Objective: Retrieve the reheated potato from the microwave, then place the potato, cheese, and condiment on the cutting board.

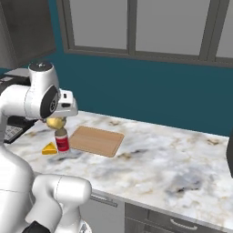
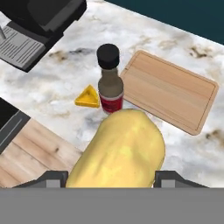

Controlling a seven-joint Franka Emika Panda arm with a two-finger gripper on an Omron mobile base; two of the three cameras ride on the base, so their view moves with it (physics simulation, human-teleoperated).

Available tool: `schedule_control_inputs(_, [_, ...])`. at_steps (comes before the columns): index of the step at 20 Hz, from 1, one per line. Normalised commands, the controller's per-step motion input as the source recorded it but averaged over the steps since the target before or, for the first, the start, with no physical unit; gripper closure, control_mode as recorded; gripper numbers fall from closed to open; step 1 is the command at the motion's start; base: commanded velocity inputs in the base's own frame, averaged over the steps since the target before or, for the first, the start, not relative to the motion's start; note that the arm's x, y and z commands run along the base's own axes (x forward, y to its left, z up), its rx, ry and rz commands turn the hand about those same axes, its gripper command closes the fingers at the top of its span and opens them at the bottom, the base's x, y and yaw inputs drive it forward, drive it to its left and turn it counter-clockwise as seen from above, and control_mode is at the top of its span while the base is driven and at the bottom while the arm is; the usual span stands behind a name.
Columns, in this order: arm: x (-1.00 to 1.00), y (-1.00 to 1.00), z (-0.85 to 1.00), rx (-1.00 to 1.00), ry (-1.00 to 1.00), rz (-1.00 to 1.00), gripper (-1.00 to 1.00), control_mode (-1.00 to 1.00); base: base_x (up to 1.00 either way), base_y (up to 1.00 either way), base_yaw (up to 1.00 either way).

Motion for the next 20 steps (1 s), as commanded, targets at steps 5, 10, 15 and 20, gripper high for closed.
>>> schedule_control_inputs(5, [0.13, -0.6, -0.05, 0.04, 0.06, -0.01, 1.0, -1.0, 0.0, 0.0, 0.0])
schedule_control_inputs(10, [0.3, -0.57, -0.18, 0.01, 0.03, 0.0, 1.0, -1.0, 0.0, 0.0, 0.0])
schedule_control_inputs(15, [0.34, -0.42, -0.36, 0.02, 0.0, -0.01, 1.0, -1.0, 0.0, 0.0, 0.0])
schedule_control_inputs(20, [0.35, -0.11, -0.49, 0.0, -0.04, -0.11, 1.0, -1.0, 0.0, 0.0, 0.0])
